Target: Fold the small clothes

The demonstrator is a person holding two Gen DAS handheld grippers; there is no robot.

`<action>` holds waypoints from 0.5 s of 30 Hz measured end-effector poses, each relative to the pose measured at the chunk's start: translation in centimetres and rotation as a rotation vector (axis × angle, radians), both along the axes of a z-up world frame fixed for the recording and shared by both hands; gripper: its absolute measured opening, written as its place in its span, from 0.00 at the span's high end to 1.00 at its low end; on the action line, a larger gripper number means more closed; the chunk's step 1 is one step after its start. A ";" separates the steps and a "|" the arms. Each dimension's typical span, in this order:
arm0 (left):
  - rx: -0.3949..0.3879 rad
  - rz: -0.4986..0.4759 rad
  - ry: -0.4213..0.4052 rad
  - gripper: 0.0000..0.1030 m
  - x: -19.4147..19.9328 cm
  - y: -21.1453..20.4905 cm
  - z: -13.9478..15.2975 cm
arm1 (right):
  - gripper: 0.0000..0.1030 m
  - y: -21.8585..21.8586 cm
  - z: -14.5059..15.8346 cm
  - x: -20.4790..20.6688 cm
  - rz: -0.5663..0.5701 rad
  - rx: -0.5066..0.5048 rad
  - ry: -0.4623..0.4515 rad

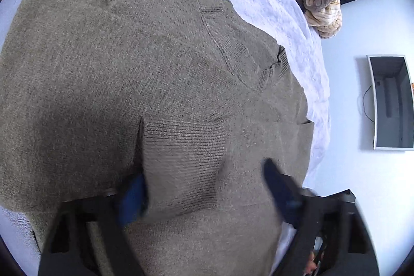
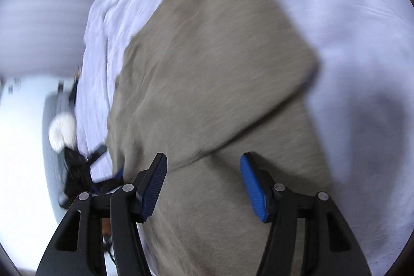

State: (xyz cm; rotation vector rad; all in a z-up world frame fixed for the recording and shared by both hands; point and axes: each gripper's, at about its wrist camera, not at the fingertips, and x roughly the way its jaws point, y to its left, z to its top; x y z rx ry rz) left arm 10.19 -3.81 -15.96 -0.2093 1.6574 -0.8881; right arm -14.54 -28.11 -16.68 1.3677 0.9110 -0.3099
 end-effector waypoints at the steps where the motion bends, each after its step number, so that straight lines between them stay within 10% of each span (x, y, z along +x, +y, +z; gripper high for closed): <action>1: 0.011 -0.004 0.003 0.62 0.0 -0.1 -0.2 | 0.38 -0.8 -0.3 -0.9 -0.054 0.015 -0.014; 3: 0.008 -0.019 0.020 0.90 0.0 -0.3 -0.4 | 0.38 -2.5 -1.1 -2.5 -0.184 0.058 -0.059; 10: -0.139 -0.002 -0.076 0.90 2.6 -0.6 4.7 | 0.31 -5.3 -2.0 -3.4 -0.349 0.159 -0.168; 15: -0.080 -0.007 -0.119 0.90 4.2 0.4 4.6 | 0.28 -5.2 -1.5 -1.7 -0.280 0.151 -0.174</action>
